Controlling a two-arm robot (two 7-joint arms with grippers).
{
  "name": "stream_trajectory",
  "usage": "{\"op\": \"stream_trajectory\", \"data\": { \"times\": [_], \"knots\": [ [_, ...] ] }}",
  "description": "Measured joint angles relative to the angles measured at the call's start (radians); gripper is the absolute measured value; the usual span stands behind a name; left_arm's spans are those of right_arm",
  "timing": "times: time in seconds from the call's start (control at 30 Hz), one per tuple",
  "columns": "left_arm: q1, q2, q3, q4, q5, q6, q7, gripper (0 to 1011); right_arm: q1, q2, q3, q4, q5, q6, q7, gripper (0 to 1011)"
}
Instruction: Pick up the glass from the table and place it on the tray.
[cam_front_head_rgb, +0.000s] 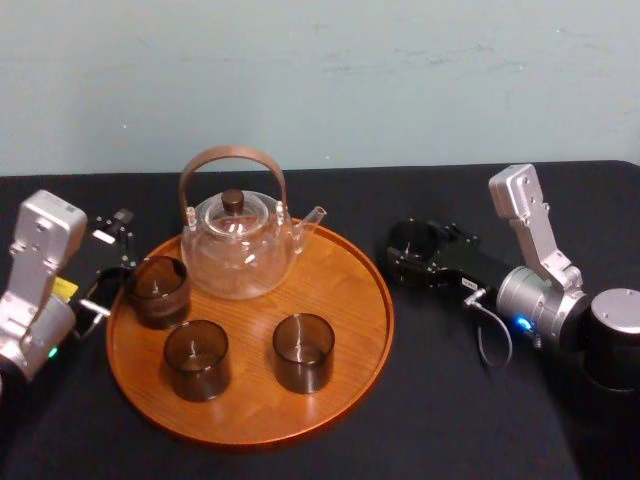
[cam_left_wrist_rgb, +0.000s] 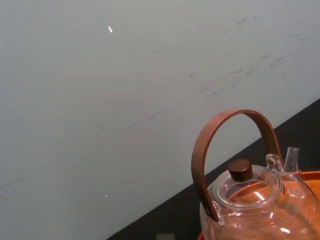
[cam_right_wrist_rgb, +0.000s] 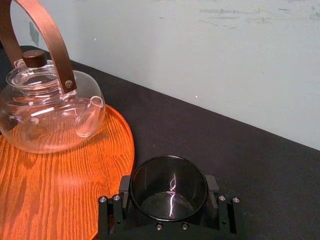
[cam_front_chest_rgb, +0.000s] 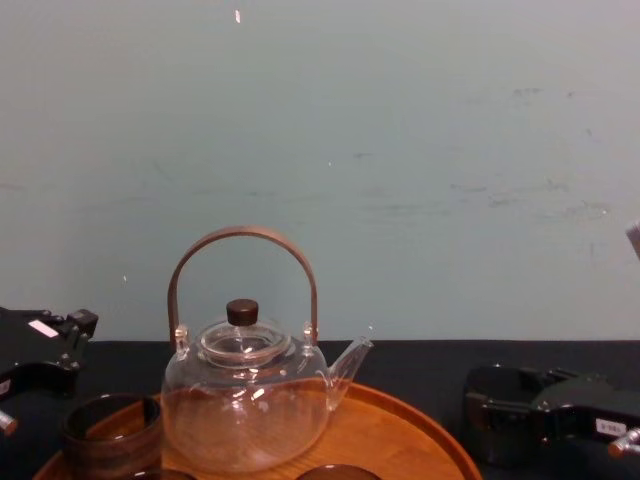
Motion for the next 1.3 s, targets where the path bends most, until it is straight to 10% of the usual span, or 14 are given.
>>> {"op": "stream_trajectory", "data": {
  "times": [1.3],
  "knots": [
    [0.0,0.0,0.0,0.0,0.0,0.0,0.0,0,0.0,0.0,0.0,0.0,0.0,0.0,0.0,902]
  ]
}}
